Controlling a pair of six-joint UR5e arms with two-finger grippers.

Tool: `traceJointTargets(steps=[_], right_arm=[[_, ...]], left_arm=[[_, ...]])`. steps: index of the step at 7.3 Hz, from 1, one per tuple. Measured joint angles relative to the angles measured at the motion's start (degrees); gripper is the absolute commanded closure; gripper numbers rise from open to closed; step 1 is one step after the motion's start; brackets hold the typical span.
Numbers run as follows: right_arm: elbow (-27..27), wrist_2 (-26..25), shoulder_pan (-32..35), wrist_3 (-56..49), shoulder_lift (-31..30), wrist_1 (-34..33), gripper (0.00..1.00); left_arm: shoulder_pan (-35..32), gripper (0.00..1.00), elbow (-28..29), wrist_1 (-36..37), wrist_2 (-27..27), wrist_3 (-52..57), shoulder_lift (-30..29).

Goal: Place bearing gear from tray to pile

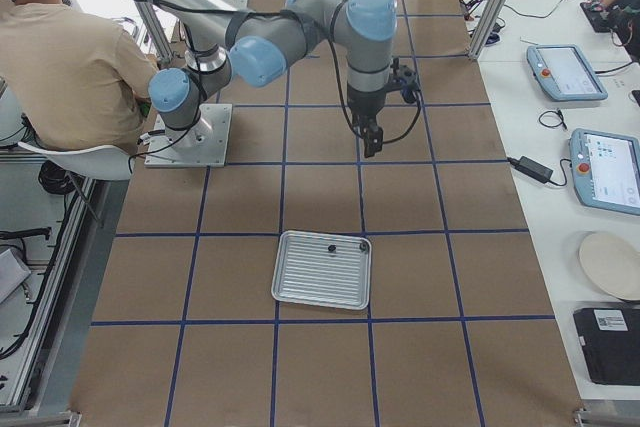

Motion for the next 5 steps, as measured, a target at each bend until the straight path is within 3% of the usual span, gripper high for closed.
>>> traceJointTargets(steps=[2,5], right_arm=[[1.6,0.0,-4.9,-6.8,7.4,-4.0,0.08],[8.3,-1.4,-6.7,-16.5,17.6,-17.5,0.11]], left_arm=[[0.0,0.00,0.0,0.0,0.0,0.0,0.0],[0.0,0.00,0.0,0.0,0.0,0.0,0.0]])
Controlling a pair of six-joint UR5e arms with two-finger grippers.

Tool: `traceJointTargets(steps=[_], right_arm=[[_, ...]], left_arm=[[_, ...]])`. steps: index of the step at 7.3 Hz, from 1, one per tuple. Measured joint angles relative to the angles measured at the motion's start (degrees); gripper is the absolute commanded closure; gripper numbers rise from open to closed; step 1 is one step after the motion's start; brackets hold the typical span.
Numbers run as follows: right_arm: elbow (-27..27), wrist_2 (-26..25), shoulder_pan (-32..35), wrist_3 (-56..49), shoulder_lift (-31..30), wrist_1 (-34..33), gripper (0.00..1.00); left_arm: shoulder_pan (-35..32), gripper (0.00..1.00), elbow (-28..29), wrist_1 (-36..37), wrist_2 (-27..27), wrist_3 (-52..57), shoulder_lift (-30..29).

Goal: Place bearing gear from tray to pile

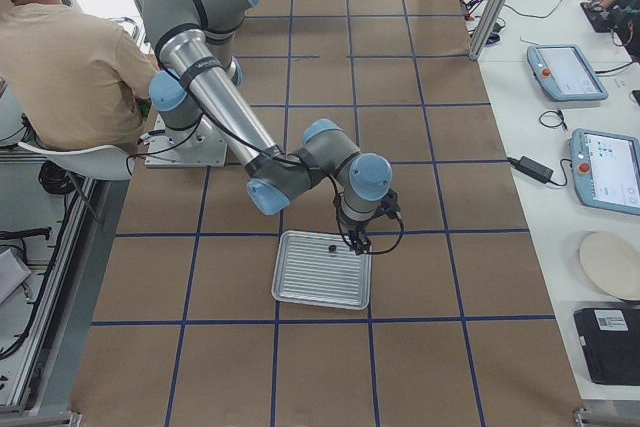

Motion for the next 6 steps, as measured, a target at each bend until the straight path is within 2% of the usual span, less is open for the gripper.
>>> traceJointTargets(steps=[1,2,3,4,5,6], right_arm=[[3.5,-0.1,-0.2,-1.1,0.9,-4.7,0.15],[6.3,-0.1,-0.3,-2.5,1.3,-8.6,0.24],[8.1,-0.4,-0.3,-4.3,1.5,-10.8,0.41],[8.8,-1.1,-0.3,-5.7,1.6,-11.8,0.70],[9.1,-2.0,-0.4,-6.8,1.8,-12.2,0.90],[9.2,-3.2,-0.4,-7.7,1.8,-12.6,1.00]], left_arm=[[0.0,0.00,0.0,0.0,0.0,0.0,0.0],[0.0,0.00,0.0,0.0,0.0,0.0,0.0],[0.0,0.00,0.0,0.0,0.0,0.0,0.0],[0.0,0.00,0.0,0.0,0.0,0.0,0.0],[0.0,0.00,0.0,0.0,0.0,0.0,0.0],[0.0,0.00,0.0,0.0,0.0,0.0,0.0]])
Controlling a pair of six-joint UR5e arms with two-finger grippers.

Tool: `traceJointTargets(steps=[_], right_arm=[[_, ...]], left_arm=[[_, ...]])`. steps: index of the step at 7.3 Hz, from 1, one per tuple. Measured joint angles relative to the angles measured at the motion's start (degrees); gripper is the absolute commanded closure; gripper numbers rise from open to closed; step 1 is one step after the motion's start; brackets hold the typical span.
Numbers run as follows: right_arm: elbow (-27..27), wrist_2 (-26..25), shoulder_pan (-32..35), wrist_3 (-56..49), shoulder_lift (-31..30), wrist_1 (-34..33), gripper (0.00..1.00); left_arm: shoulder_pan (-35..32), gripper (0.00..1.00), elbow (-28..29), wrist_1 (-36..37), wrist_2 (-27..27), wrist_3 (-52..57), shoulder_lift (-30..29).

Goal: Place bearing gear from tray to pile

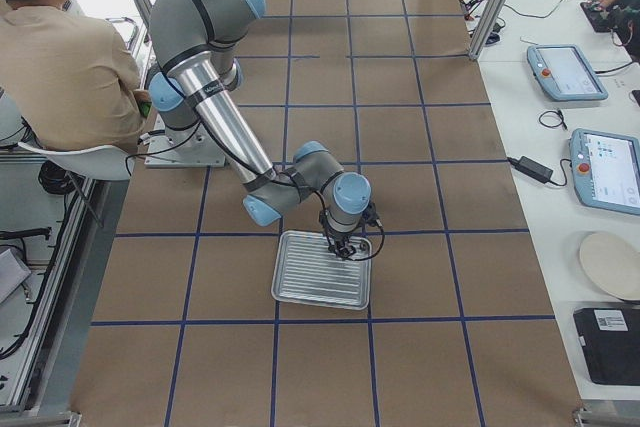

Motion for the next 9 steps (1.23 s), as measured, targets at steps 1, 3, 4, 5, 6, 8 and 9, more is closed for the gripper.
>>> traceJointTargets(steps=[1,3,4,5,6,8,9], right_arm=[[0.0,-1.1,0.0,-0.8,0.1,-0.3,1.00],[-0.1,-1.8,0.0,-1.5,-0.1,-0.4,1.00],[-0.7,-1.8,0.1,-0.9,-0.9,0.1,1.00],[-1.2,-1.5,0.4,1.5,-2.9,1.9,1.00],[-1.3,-0.8,1.4,6.3,-5.9,5.9,1.00],[-0.3,1.2,7.4,22.4,-13.1,16.4,1.00],[1.6,2.2,12.7,33.4,-16.9,20.1,1.00]], left_arm=[[0.0,0.00,0.0,0.0,0.0,0.0,0.0],[0.0,0.00,0.0,0.0,0.0,0.0,0.0],[0.0,0.00,0.0,0.0,0.0,0.0,0.0],[0.0,0.00,0.0,0.0,0.0,0.0,0.0],[0.0,0.00,0.0,0.0,0.0,0.0,0.0],[0.0,0.00,0.0,0.0,0.0,0.0,0.0],[0.0,0.00,0.0,0.0,0.0,0.0,0.0]])
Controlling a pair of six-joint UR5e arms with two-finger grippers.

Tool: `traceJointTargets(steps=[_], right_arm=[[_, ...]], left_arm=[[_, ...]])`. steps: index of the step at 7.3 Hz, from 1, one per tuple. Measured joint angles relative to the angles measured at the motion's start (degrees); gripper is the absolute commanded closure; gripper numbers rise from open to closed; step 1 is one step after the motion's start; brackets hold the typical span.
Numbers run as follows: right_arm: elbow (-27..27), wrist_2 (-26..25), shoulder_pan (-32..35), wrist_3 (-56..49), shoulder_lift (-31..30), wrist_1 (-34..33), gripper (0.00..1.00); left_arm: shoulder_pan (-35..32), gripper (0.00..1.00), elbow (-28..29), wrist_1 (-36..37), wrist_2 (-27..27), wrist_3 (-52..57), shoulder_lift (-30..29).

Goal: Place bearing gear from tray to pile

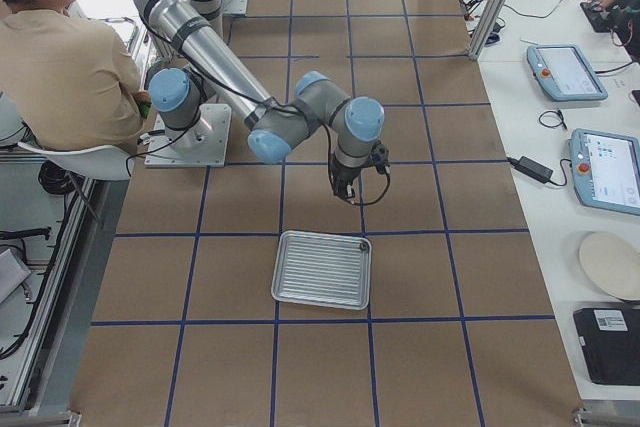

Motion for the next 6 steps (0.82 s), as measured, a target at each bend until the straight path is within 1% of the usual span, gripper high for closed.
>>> traceJointTargets(steps=[2,3,4,6], right_arm=[[4.0,1.7,13.2,22.5,-5.5,2.2,1.00],[4.9,2.4,21.3,34.6,-6.2,1.9,0.99],[5.1,3.9,29.7,46.9,-5.3,0.0,0.98],[4.4,7.3,43.9,66.7,0.0,-8.6,0.95]], left_arm=[[0.0,0.00,0.0,0.0,0.0,0.0,0.0],[0.0,0.00,0.0,0.0,0.0,0.0,0.0],[0.0,0.00,0.0,0.0,0.0,0.0,0.0],[0.1,0.00,0.0,0.0,0.0,0.0,0.0]])
